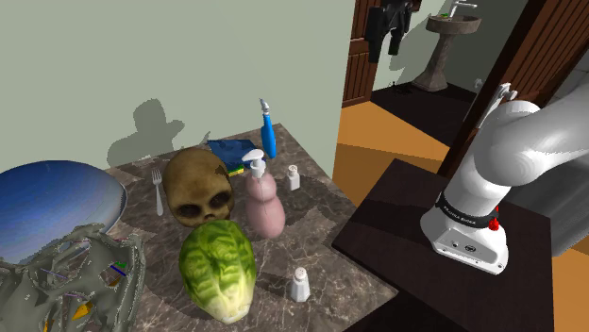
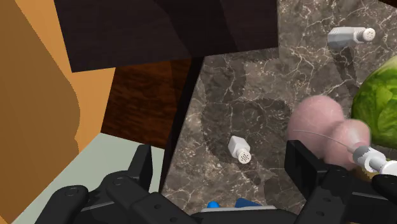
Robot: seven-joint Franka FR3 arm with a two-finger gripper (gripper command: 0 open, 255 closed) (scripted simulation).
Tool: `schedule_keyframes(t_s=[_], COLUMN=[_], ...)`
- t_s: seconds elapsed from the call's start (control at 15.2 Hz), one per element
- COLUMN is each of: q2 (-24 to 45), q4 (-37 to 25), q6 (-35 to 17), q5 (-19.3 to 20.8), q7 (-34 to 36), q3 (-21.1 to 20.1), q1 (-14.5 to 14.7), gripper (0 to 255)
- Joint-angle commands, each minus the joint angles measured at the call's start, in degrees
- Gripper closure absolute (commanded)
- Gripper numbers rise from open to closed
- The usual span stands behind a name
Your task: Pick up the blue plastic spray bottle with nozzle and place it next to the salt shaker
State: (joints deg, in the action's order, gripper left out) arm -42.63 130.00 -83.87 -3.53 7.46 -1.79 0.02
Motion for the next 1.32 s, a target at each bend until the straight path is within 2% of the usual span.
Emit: schedule_keyframes(t_s=[0.0,0.59,1.25], q2=[0.00,16.75,37.70], q4=[0.00,-3.64,-15.07], q6=[0.00,-13.56,-23.34], q5=[0.00,0.64,3.62], q7=[0.00,3.25,7.72], q3=[0.00,-2.63,-4.52], q1=[0.00,-0.73,-1.37], gripper=[0,0,0])
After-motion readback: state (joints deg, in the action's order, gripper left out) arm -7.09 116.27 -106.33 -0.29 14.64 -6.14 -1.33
